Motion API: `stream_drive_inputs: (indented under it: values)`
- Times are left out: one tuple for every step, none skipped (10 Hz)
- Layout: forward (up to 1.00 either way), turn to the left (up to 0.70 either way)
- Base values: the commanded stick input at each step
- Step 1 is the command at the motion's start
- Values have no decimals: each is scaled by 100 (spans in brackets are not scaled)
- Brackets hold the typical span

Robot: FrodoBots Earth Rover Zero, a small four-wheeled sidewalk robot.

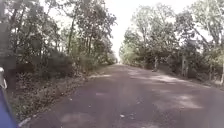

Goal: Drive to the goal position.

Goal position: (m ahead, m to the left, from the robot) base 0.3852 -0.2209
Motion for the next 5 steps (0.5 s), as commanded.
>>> stream_drive_inputs:
  values:
    - [6, -3]
    - [5, -3]
    - [5, -3]
    - [6, -3]
    - [6, -3]
